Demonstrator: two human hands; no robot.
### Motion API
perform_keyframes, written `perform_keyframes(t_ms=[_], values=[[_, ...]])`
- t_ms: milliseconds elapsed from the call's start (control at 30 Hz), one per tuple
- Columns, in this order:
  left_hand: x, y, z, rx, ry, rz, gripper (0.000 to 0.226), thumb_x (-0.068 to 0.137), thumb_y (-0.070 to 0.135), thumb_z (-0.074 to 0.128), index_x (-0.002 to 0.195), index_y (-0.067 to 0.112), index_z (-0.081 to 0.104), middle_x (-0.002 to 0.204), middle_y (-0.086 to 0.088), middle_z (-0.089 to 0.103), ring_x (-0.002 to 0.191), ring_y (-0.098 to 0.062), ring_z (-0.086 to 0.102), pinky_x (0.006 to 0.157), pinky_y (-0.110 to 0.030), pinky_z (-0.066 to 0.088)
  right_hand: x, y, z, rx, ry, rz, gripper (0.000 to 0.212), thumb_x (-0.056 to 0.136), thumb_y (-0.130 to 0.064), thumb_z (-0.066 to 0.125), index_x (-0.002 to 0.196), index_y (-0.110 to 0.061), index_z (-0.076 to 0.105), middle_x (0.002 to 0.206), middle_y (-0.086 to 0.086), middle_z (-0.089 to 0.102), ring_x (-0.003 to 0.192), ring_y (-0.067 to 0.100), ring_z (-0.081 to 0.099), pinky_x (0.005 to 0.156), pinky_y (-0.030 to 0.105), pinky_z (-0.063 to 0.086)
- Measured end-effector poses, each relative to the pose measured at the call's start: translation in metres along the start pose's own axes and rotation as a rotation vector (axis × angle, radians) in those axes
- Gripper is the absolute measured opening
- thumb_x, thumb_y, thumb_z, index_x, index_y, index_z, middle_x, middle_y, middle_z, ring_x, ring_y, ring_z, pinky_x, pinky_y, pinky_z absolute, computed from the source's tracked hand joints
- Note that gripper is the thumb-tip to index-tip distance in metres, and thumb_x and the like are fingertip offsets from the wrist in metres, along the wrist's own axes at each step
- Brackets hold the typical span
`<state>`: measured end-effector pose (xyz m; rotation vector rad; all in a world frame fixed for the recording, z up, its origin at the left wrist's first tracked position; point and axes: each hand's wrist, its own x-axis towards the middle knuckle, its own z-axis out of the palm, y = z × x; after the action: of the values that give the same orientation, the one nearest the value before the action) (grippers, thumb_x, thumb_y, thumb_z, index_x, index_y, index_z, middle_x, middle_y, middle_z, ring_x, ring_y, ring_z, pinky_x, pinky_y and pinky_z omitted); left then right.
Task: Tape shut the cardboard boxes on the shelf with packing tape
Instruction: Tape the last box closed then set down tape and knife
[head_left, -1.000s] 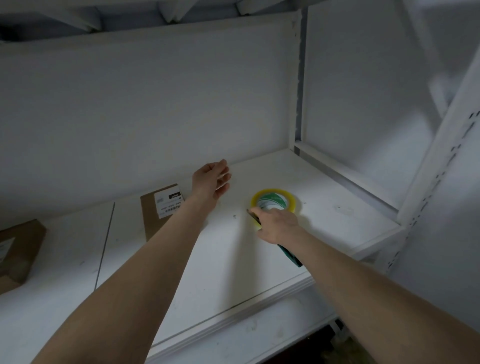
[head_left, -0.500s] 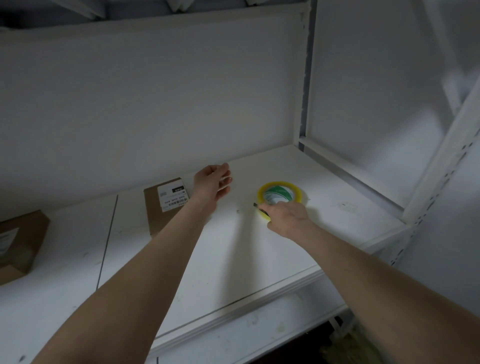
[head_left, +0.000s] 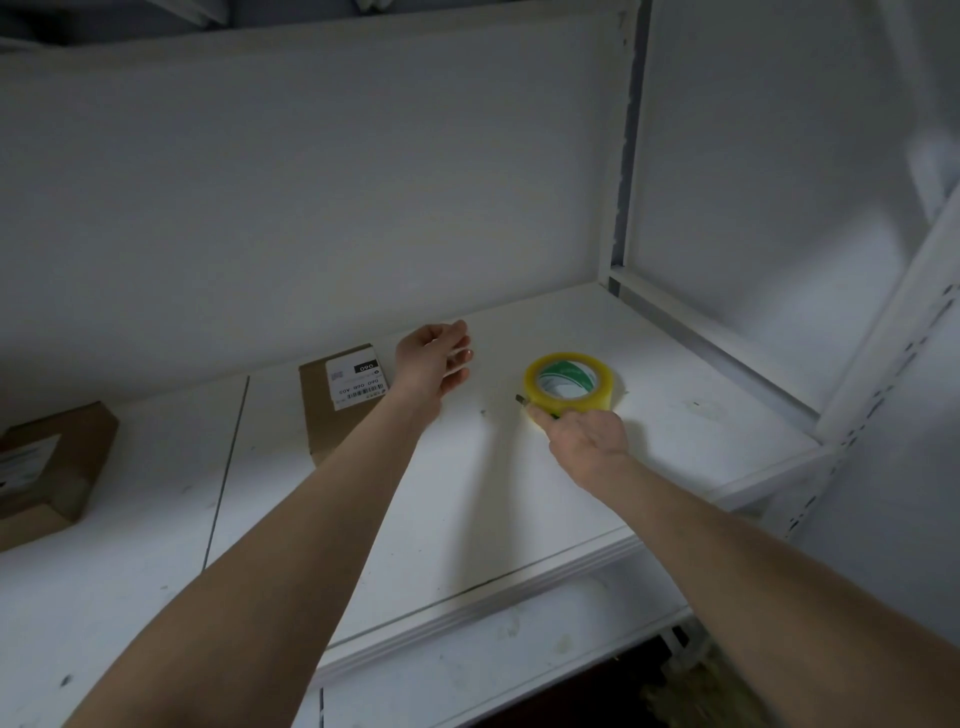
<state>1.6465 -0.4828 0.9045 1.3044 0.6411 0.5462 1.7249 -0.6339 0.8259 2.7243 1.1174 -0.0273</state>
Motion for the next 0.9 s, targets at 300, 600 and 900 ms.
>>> perform_keyframes(t_ms=[300,600,900], values=[[-0.003,-0.005,0.000,-0.020,0.017,-0.003,0.020,0.091,0.022,0.063,0.075,0.020,0.052,0.076,0.006,0.062,0.064,-0.007,0.059,0.056,-0.019,0.045,-0.004,0.006,0.005,-0.007,-0.018,0.014,0.071,0.101,-0.011,0.036,0.153,-0.040,-0.002,0.134,0.012,0.046,0.115,0.028,0.054,0.083,0.033,0.043],[-0.006,-0.005,0.008,-0.017,-0.011,0.000,0.017,0.091,0.022,0.063,0.078,0.020,0.052,0.077,0.005,0.062,0.065,-0.008,0.059,0.058,-0.019,0.046,-0.005,0.010,0.009,0.087,-0.038,0.063,0.077,0.097,-0.008,0.045,0.153,-0.040,0.005,0.139,0.014,0.032,0.116,0.029,0.046,0.086,0.036,0.042],[-0.005,-0.005,0.010,-0.008,-0.027,0.012,0.017,0.091,0.022,0.063,0.079,0.019,0.052,0.078,0.005,0.062,0.065,-0.008,0.059,0.057,-0.019,0.046,-0.008,0.010,0.015,0.050,-0.020,0.082,0.070,0.097,-0.016,0.048,0.153,-0.036,0.012,0.138,0.012,0.030,0.122,0.031,0.038,0.091,0.038,0.040]])
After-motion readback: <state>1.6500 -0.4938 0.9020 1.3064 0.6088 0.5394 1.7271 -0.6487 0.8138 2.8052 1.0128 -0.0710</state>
